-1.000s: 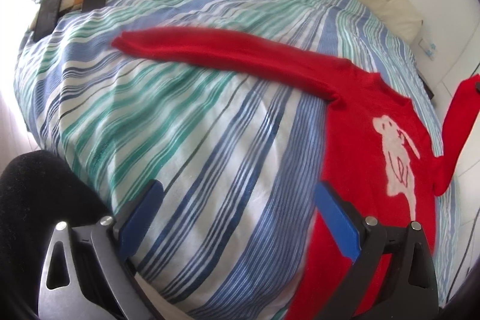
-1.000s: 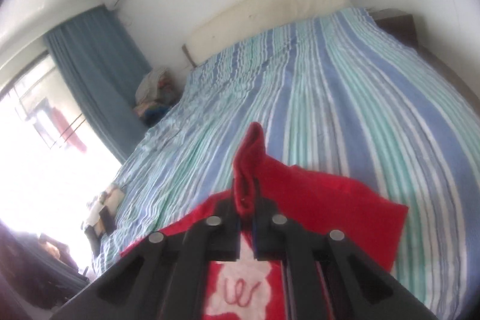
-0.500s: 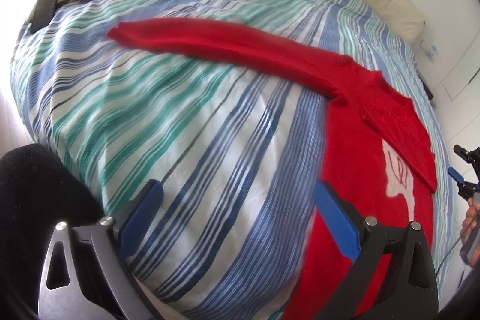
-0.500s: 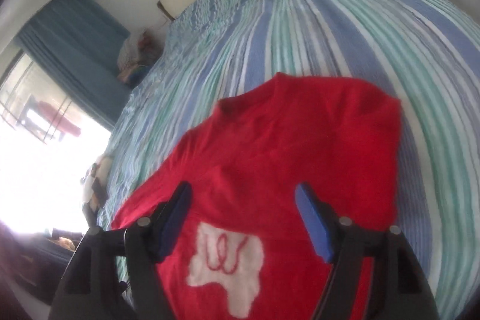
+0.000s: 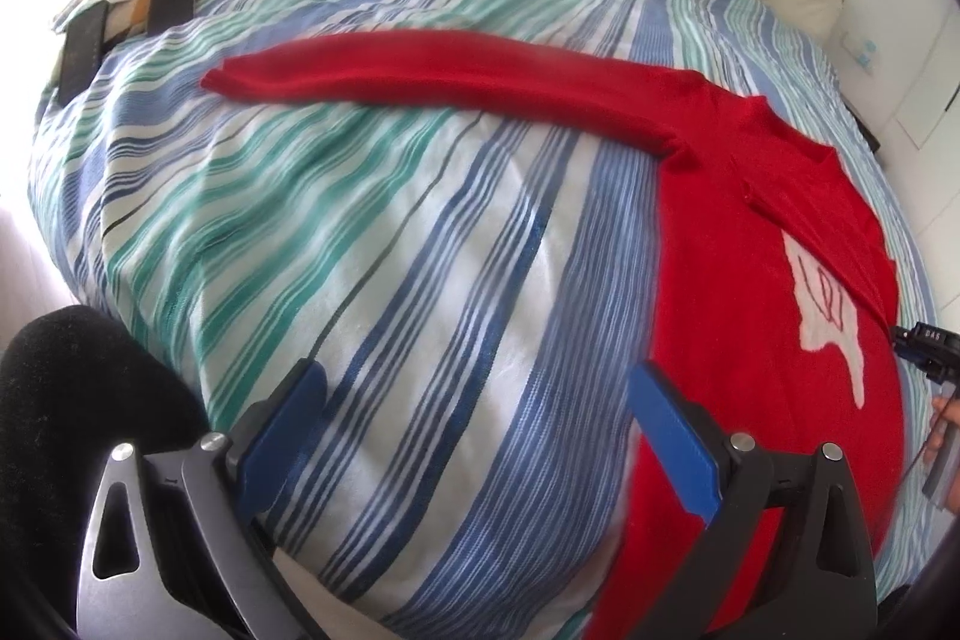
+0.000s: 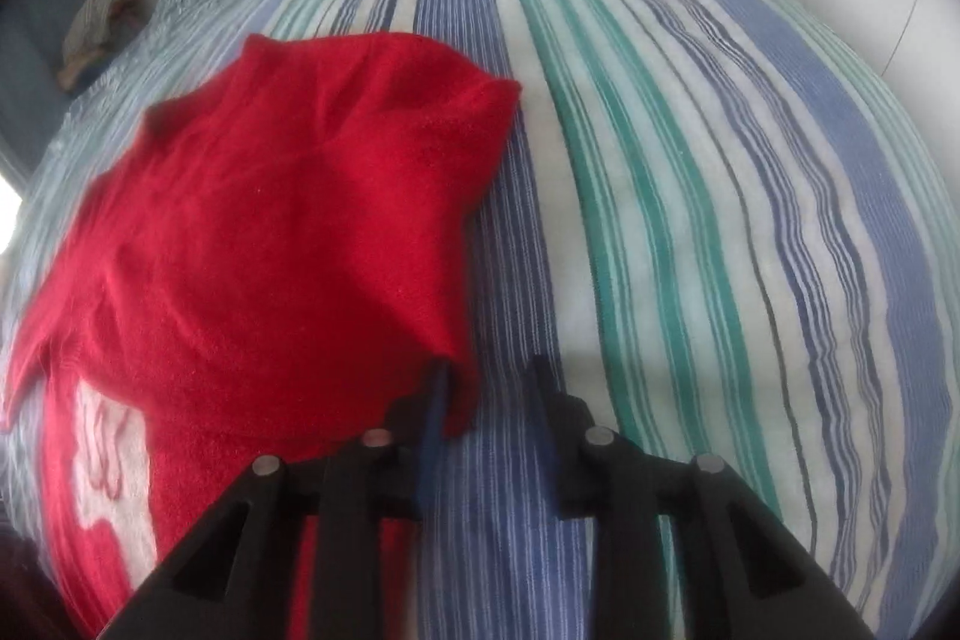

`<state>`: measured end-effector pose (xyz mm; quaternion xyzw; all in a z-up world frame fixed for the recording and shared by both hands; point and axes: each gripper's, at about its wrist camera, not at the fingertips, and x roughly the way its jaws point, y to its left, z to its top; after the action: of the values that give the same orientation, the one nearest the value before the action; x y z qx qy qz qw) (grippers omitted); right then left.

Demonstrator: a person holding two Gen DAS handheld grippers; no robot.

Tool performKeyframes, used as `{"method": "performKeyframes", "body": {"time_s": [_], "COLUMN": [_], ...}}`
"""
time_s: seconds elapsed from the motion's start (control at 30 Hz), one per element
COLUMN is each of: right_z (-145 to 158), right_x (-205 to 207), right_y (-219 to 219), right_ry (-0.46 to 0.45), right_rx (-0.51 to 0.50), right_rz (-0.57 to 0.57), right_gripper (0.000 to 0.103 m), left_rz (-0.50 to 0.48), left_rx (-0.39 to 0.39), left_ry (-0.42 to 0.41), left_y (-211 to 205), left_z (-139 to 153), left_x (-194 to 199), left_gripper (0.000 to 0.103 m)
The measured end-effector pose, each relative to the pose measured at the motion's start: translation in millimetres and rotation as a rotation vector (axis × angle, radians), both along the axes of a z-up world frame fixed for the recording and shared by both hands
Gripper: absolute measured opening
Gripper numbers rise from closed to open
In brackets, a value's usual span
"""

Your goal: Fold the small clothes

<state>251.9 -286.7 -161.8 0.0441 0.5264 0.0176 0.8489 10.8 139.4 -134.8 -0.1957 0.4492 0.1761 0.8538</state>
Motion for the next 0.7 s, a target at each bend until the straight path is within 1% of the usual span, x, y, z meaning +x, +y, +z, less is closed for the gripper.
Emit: {"method": "performKeyframes", "body": {"time_s": [0.03, 0.07, 0.1, 0.13, 0.2, 0.27, 0.3, 0.43, 0.5, 0.57, 0.6, 0.63, 0.7], "right_z": [4, 10, 19, 27, 41, 51, 52, 37, 27, 12, 2, -7, -13], "right_x": [-3, -8, -17, -28, -55, -87, -103, -158, -176, -186, -188, -189, -192], "right_y": [0, -2, -2, -4, -11, -18, -22, -42, -47, -51, -52, -50, -49], "right_ry": [-0.003, -0.015, -0.044, -0.083, -0.160, -0.224, -0.242, -0.249, -0.252, -0.233, -0.215, -0.210, -0.248], "right_rx": [-0.005, -0.014, -0.027, -0.040, -0.073, -0.105, -0.112, -0.109, -0.123, -0.133, -0.125, -0.116, -0.114], "right_rz": [0.008, 0.016, 0.023, 0.029, 0.032, 0.011, -0.002, -0.080, -0.112, -0.134, -0.136, -0.135, -0.137], "right_gripper": [0.038, 0.050, 0.057, 0.060, 0.072, 0.077, 0.077, 0.078, 0.078, 0.078, 0.084, 0.087, 0.094], "left_rz": [0.000, 0.001, 0.001, 0.001, -0.006, -0.011, -0.011, -0.010, -0.015, -0.026, -0.033, -0.039, -0.050], "left_rx": [-0.007, -0.011, -0.012, -0.009, -0.003, -0.001, -0.002, 0.000, 0.013, 0.037, 0.048, 0.057, 0.069], "left_ry": [-0.003, -0.007, -0.011, -0.013, -0.012, -0.009, -0.006, 0.001, 0.005, 0.017, 0.028, 0.042, 0.086], "left_y": [1, 1, 1, 1, -1, -1, -1, -4, -6, -10, -12, -13, -14], "left_z": [0, 1, 1, 1, 1, 1, 0, -3, -3, -5, -7, -10, -17], "left_x": [0, 1, 1, 2, 3, 2, 2, 5, 6, 7, 8, 9, 12], "left_gripper": [0.101, 0.101, 0.101, 0.101, 0.101, 0.101, 0.101, 0.101, 0.101, 0.101, 0.101, 0.101, 0.101]}}
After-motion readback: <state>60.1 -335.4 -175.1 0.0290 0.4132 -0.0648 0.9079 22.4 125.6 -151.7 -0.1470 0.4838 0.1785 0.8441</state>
